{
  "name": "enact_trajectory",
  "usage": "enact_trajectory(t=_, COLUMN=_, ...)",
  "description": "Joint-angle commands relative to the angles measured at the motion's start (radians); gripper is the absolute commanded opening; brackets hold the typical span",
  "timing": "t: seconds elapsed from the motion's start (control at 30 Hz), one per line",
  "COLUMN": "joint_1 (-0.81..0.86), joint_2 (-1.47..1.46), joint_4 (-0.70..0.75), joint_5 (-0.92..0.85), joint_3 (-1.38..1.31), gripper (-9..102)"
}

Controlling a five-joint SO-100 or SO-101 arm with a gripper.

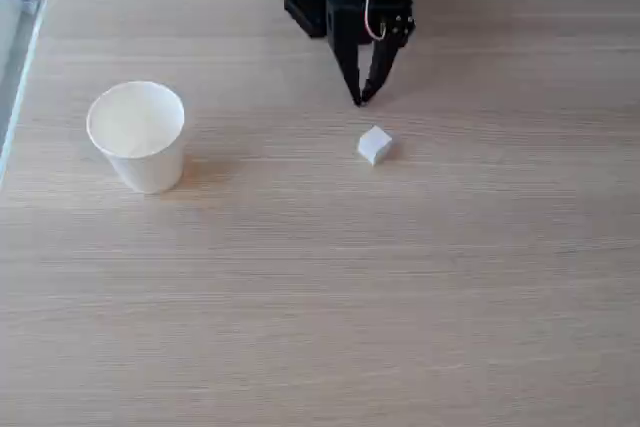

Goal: Grasp a block and put it in the bin.

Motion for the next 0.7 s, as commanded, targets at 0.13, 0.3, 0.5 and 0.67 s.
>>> enact_trajectory(t=0.13, joint_1=0.003, joint_2=0.003, joint_4=0.006, joint_5=-0.095, joint_3=0.012, gripper=1)
enact_trajectory(t=0.3, joint_1=0.003, joint_2=0.005, joint_4=0.006, joint_5=-0.081, joint_3=0.012, gripper=0)
enact_trajectory(t=0.5, joint_1=0.003, joint_2=0.005, joint_4=0.005, joint_5=-0.075, joint_3=0.012, gripper=0)
enact_trajectory(t=0.67, joint_1=0.002, joint_2=0.005, joint_4=0.003, joint_5=-0.067, joint_3=0.012, gripper=1)
